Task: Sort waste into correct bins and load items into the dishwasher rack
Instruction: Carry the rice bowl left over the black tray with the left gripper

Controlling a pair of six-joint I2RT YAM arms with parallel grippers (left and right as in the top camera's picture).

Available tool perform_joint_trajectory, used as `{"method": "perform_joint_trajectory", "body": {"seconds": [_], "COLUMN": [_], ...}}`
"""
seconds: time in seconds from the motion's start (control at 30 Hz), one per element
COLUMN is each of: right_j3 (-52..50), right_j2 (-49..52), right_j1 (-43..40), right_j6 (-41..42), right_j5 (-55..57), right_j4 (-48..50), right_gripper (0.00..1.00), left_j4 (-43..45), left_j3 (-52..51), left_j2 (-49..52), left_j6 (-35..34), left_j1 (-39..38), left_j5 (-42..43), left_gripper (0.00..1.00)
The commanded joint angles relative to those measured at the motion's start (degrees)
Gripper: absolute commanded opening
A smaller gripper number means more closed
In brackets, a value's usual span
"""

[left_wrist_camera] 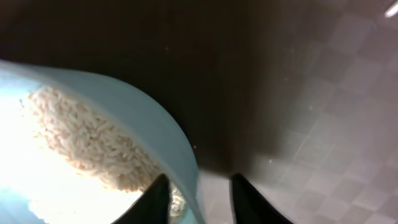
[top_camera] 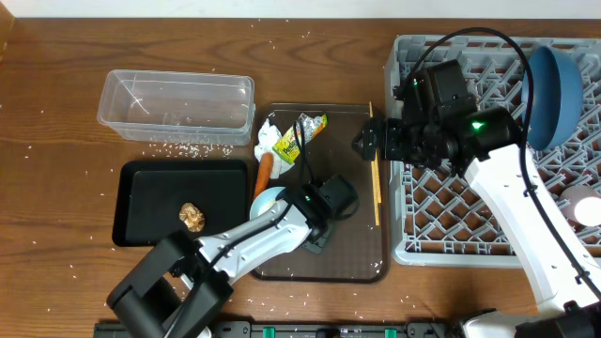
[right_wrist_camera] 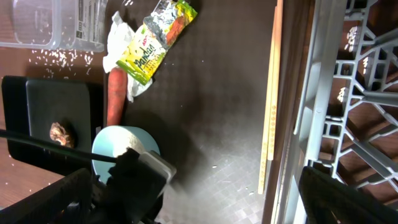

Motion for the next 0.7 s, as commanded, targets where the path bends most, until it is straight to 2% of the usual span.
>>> {"method": "perform_joint_trajectory", "body": {"seconds": [0.0, 0.07, 0.23, 0.5, 0.67], "right_j3": [0.3, 0.3, 0.3, 0.3, 0.3], "right_j2": [0.4, 0.4, 0.4, 0.4, 0.4], "right_j1": [0.0, 0.0, 0.0, -0.1, -0.1], "right_j6": [0.9, 0.9, 0.9, 0.9, 0.9], "right_j5": [0.4, 0.4, 0.4, 0.8, 1.0], "right_j4": [0.1, 0.0, 0.1, 0.1, 0.0], "right_gripper": [0.99, 0.99, 0.99, 0.99, 0.99], "left_j4": [0.0, 0.0, -1.2, -9.1, -13.0], "left_j3": [0.9, 1.0, 1.8, 8.8, 10.2], "left_j2": [0.2, 0.2, -0.7, -7.7, -14.5], "left_j6": [0.4, 0.4, 0.8, 0.7, -5.1], "left_j1": [0.0, 0.0, 0.0, 0.1, 3.8], "left_j5": [0.0, 0.0, 0.0, 0.2, 0.2], "left_gripper": [0.19, 0.06, 0.06, 0.06, 0.06]}}
